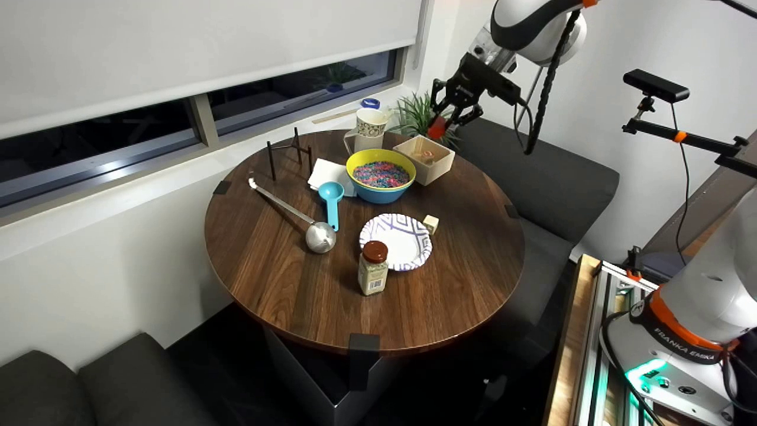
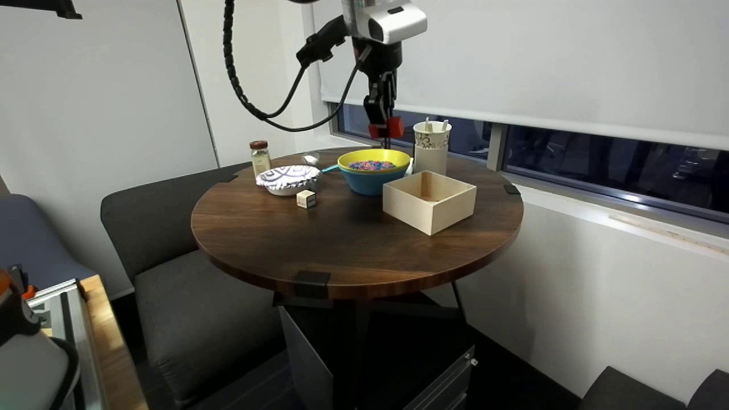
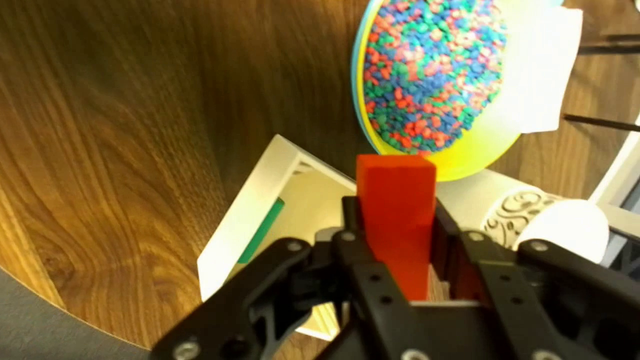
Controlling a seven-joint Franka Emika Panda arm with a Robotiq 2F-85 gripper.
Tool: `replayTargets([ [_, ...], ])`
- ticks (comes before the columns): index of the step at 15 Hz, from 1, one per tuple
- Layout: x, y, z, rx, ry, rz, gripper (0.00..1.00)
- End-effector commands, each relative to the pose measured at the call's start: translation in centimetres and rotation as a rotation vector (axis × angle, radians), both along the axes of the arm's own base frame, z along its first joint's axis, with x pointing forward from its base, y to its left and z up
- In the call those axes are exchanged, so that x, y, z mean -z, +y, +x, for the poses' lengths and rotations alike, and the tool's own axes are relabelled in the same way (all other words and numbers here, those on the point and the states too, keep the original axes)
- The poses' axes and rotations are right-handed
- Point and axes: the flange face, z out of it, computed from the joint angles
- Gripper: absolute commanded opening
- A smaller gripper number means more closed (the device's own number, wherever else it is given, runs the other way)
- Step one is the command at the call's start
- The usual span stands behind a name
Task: Put the orange block in the wooden box
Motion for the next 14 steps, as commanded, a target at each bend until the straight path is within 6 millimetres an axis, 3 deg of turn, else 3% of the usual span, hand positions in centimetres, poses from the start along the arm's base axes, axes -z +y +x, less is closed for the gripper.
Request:
replayTargets([
  [1, 0.5, -1.8, 2.3, 0.068, -0.032, 0.063, 0.09],
  [9, 6.5, -5.8, 4.4, 0.181, 0.018, 0.054, 0.08],
  [14, 9.2, -7.6, 5.2, 0.225, 0.039, 0.045, 0.08],
])
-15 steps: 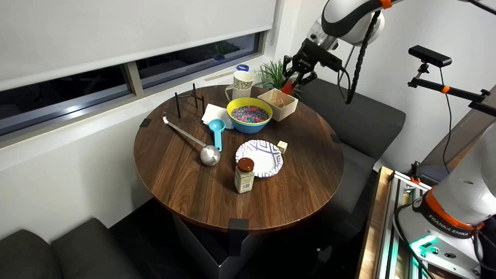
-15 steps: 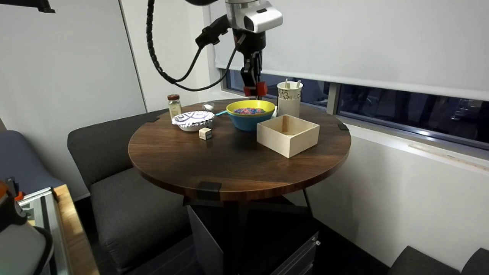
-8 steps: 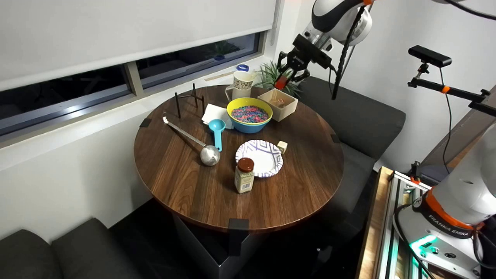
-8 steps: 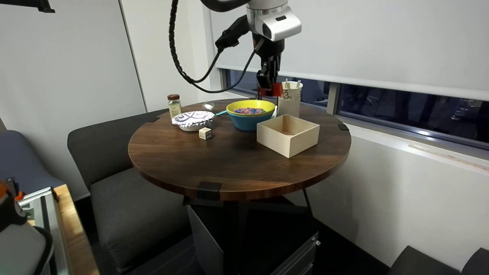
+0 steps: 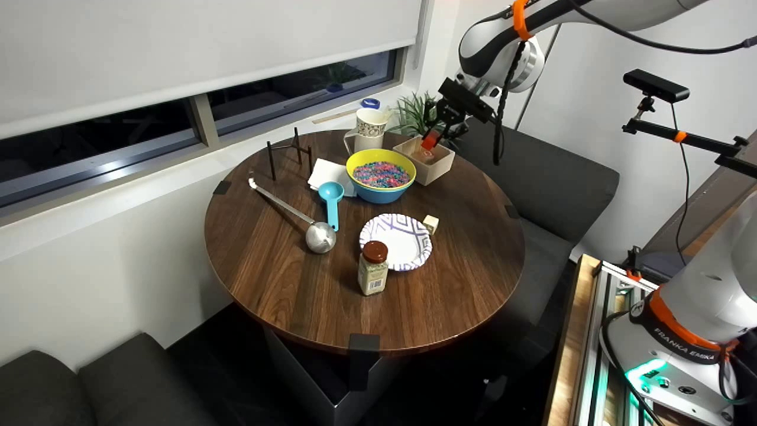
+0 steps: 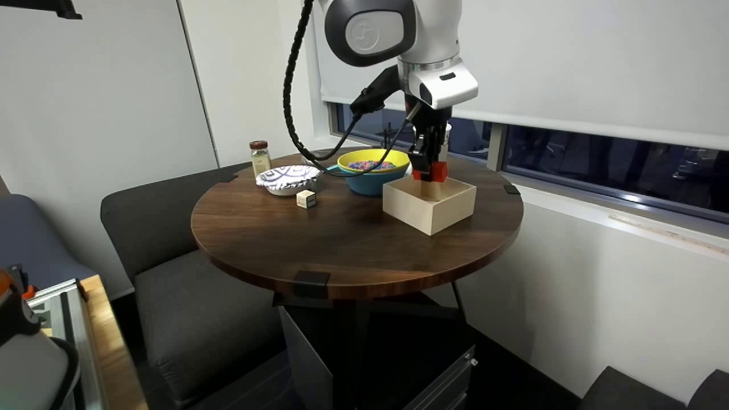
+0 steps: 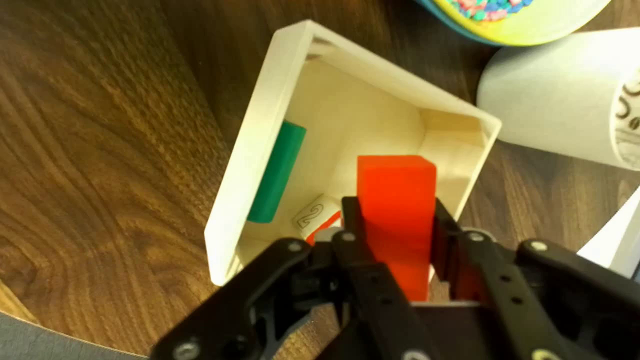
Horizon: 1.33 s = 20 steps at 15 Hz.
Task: Put the orange block in the wooden box
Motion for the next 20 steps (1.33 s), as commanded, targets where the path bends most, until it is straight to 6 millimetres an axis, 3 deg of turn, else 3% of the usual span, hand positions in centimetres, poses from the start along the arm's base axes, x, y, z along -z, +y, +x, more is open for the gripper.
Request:
replayTargets([
  [1, 1.9, -0.7, 1.4, 0.036, 0.006, 0.007, 0.08],
  [3, 2.7, -0.6, 1.7, 0.036, 0.019, 0.008, 0.09],
  [4, 3.0, -0.5, 2.0, 0.036, 0.023, 0.011, 0.51],
  [7, 2.9, 0.0, 2.5, 0.026, 0.032, -0.007, 0.74],
  [10, -0.2, 2.5, 1.4, -0.104, 0.029, -0.023, 0.97],
  [14, -5.7, 5.7, -2.9, -0.345, 0.073, -0.094, 1.0],
  [17, -9.4, 7.7, -7.2, -0.491, 0.162, -0.152, 1.0],
  [20, -12.0, 10.7, -12.0, -0.638, 0.234, -0.207, 1.0],
])
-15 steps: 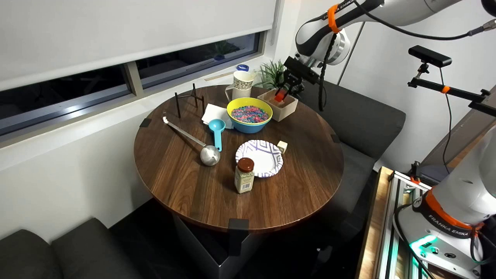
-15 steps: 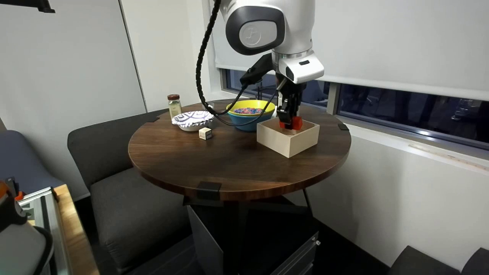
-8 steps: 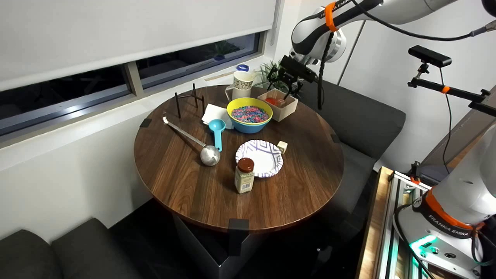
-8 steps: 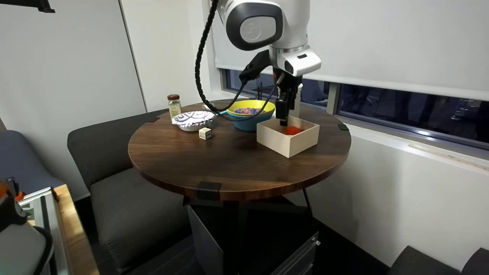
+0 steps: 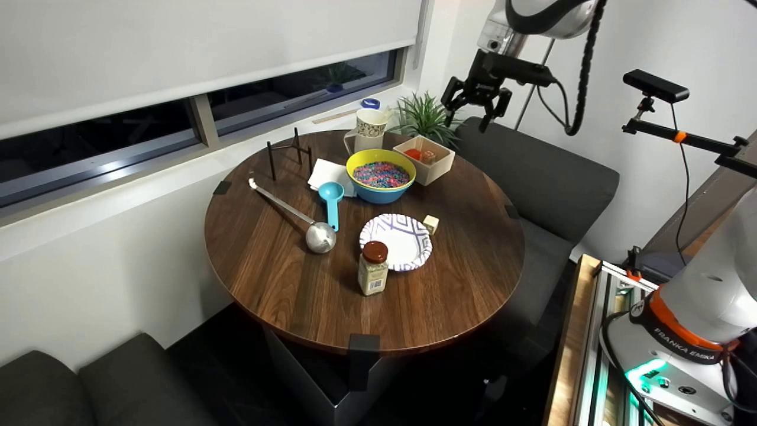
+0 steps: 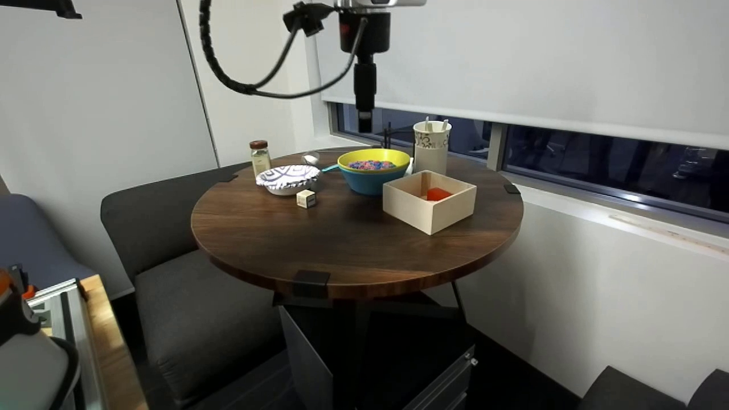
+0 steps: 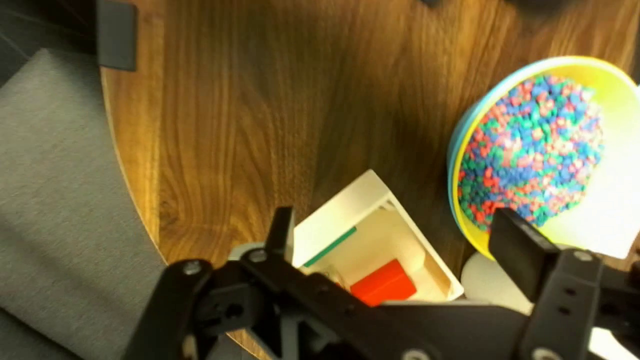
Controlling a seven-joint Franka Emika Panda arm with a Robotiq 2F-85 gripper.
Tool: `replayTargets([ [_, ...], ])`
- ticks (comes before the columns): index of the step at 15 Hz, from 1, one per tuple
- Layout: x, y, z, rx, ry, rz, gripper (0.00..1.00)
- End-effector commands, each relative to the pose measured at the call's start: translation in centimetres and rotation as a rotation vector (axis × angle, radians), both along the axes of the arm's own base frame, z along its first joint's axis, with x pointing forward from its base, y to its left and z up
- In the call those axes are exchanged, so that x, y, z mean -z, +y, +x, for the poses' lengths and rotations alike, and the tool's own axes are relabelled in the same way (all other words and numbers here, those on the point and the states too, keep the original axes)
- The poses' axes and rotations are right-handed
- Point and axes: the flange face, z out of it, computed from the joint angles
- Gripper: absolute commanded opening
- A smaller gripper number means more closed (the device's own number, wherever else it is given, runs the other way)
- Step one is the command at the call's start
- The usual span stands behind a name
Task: Put the orange block in the wooden box
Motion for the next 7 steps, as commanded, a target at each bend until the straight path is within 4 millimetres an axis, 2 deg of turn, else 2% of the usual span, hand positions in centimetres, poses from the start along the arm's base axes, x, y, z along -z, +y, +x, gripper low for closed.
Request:
replayTargets([
  [1, -2.1, 4.2, -6.5, -0.184, 0.047, -0.075, 1.0],
  [2, -2.5, 5.6, -7.7, -0.236, 0.043, -0.093, 1.0],
  [3, -2.4, 3.4, -4.4, -0.15, 0.04, -0.051, 1.0],
  [5, -3.1, 5.4, -6.4, -0.203, 0.032, -0.075, 1.0],
  [7, -3.2, 5.8, -7.3, -0.216, 0.029, -0.08, 1.0],
])
